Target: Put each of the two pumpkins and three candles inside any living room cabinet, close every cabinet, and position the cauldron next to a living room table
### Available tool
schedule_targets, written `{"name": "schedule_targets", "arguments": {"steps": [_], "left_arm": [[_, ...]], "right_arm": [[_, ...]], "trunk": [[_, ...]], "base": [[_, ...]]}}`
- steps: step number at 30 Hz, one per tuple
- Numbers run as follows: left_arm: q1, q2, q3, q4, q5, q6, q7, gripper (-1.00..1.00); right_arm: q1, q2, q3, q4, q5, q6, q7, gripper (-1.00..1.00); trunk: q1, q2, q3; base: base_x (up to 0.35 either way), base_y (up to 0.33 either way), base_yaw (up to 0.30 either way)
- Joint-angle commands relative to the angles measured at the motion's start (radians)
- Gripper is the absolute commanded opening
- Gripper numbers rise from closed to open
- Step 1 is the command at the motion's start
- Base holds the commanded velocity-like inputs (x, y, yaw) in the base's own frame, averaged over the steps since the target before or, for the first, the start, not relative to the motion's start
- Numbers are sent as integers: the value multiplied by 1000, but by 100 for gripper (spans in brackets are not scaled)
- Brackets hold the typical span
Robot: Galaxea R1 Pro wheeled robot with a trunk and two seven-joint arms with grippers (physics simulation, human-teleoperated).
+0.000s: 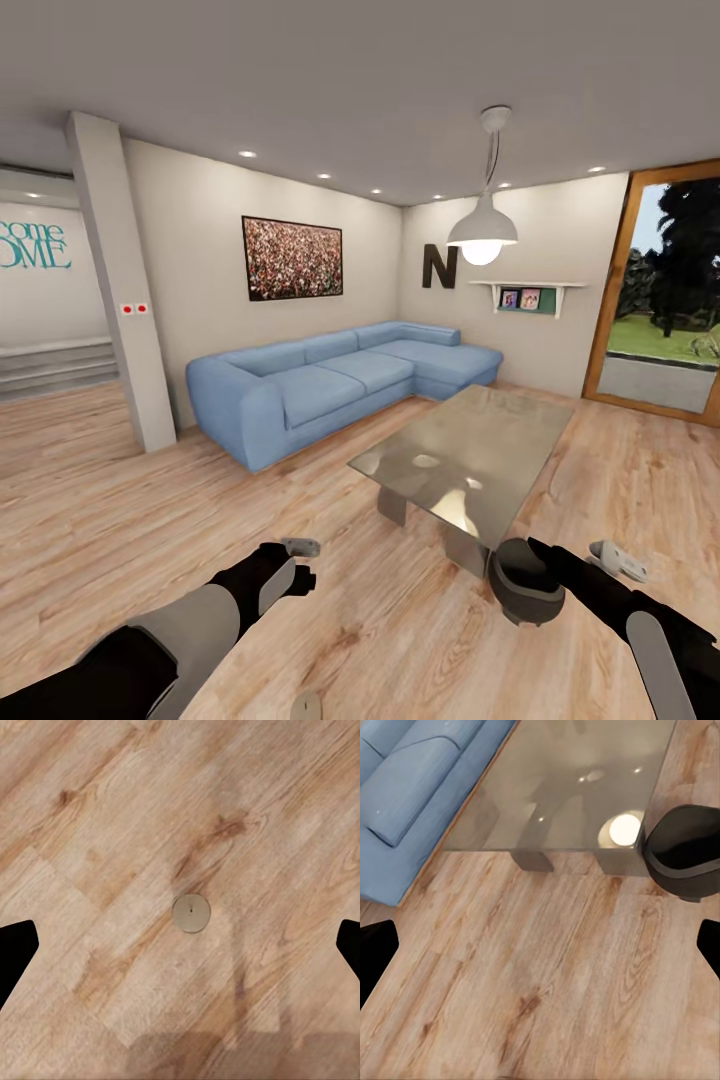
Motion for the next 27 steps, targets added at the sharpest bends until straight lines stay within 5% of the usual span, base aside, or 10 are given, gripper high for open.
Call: {"name": "schedule_targets", "arguments": {"steps": [1, 27], "left_arm": [[-1, 0, -8, -2, 10, 4, 7, 100], [68, 0, -7, 2, 16, -3, 4, 100]], "right_arm": [[-1, 0, 0, -1, -11, 4, -10, 100], [-1, 0, 0, -1, -11, 4, -10, 100]], "trunk": [[4, -8, -4], [104, -190, -86]], "base": [[0, 0, 2], [0, 0, 0]]}}
